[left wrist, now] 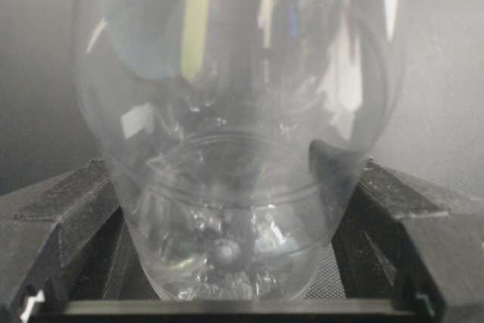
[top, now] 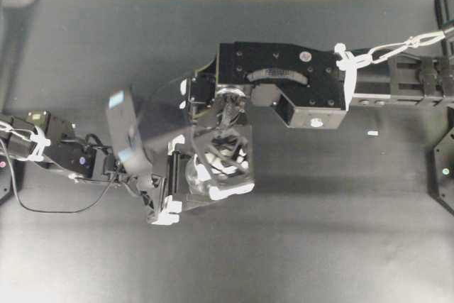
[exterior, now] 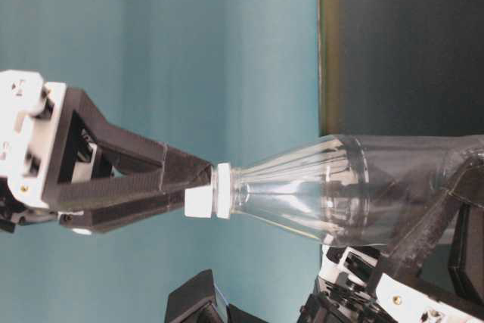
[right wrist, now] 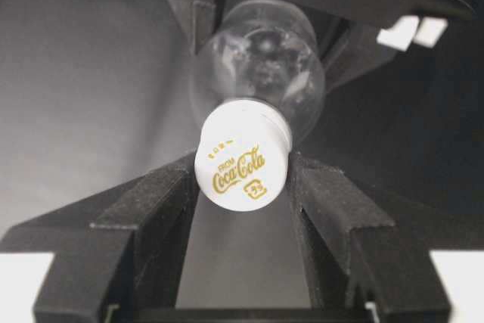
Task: Open the bottle cap by holding the bottle with the left arm and twisting the cap with the right arm.
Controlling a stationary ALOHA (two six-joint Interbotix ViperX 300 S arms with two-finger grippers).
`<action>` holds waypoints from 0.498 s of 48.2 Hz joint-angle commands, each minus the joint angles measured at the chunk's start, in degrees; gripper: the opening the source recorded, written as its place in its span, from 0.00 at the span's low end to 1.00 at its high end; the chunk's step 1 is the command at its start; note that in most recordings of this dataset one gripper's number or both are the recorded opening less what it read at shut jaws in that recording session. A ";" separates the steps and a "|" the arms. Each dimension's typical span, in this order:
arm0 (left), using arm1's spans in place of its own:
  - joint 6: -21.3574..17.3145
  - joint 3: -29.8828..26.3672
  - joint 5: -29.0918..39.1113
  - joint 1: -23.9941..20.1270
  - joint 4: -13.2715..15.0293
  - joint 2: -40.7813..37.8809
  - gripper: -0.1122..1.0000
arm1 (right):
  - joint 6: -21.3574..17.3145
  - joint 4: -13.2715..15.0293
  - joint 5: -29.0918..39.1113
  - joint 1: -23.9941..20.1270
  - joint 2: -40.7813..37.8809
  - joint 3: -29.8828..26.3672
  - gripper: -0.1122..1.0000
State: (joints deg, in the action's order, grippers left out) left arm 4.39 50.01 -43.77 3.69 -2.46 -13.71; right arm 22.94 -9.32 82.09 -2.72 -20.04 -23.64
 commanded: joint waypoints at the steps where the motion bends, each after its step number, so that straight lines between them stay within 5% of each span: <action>1: 0.18 -0.18 0.09 0.00 -0.18 0.00 0.84 | 4.22 -0.18 -0.44 -0.70 0.44 -0.26 0.45; 11: 0.18 -0.18 0.09 -0.09 -0.18 -0.09 0.84 | 12.39 0.00 -0.79 -1.32 0.70 2.20 0.45; 24: 0.18 -0.18 0.09 0.00 -0.18 -0.18 0.84 | 12.74 0.88 -1.49 -1.32 1.58 4.13 0.45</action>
State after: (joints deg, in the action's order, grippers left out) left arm 4.39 50.10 -43.51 3.78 -2.46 -13.89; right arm 35.07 -8.53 80.60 -3.16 -18.54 -19.60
